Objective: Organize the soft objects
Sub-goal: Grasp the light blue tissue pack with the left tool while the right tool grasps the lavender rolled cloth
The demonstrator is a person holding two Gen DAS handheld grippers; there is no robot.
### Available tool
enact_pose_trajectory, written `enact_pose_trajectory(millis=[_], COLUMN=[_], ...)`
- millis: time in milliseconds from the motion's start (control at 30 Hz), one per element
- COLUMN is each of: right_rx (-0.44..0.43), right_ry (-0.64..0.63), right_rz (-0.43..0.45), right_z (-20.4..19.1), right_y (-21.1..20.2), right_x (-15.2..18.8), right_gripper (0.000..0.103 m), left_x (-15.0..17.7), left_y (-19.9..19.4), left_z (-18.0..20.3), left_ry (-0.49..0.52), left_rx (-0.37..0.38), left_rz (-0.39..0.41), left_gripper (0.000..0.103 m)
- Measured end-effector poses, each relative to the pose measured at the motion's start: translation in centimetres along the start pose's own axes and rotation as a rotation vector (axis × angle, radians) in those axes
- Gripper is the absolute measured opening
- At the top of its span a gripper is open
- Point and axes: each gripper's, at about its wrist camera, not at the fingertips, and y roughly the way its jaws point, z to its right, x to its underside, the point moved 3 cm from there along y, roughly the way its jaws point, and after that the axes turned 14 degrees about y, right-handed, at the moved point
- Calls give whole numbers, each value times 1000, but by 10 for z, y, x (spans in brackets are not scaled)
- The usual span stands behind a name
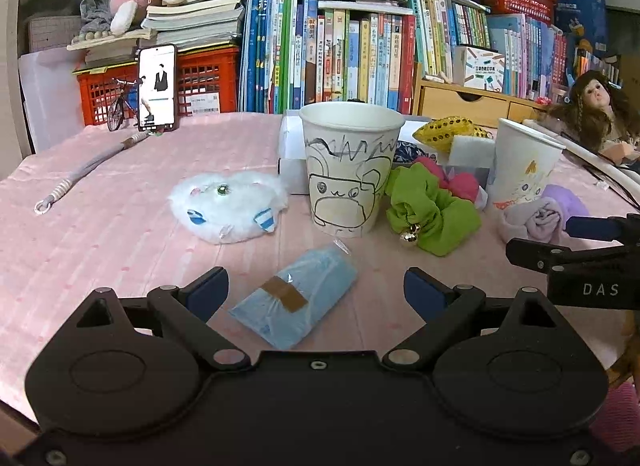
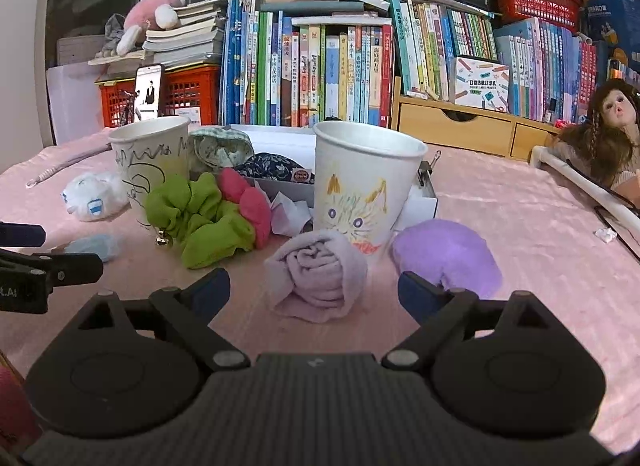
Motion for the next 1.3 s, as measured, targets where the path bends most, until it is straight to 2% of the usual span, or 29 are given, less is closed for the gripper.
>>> enact_pose_trajectory(millis=[200,467,933,1033,1200,1300], right_rx=[18,27,8,6,9,13], right_ry=[2,8,-5,-7,-10,-9], right_rz=[-15,-23,-44,-51,-50,-48], right_z=[-1,-2,-7,-8,-8,-7], right_y=[6,10,14,15,15,15], right_x=[-1,-5,-5,-3,-2,-3], right_gripper=[96,96,91,87,78,70], left_x=[3,1,-5,-7,-9,-10], left_y=[8,9,15,17,18,17], left_z=[0,4,3,6,12,15], left_ry=[-4,27,-4,-2,23,39], left_rx=[34,47,54,53,62,68], left_rz=[-38,-43,-46,-47,-49,-52], left_gripper=[79,59,56,52,38,38])
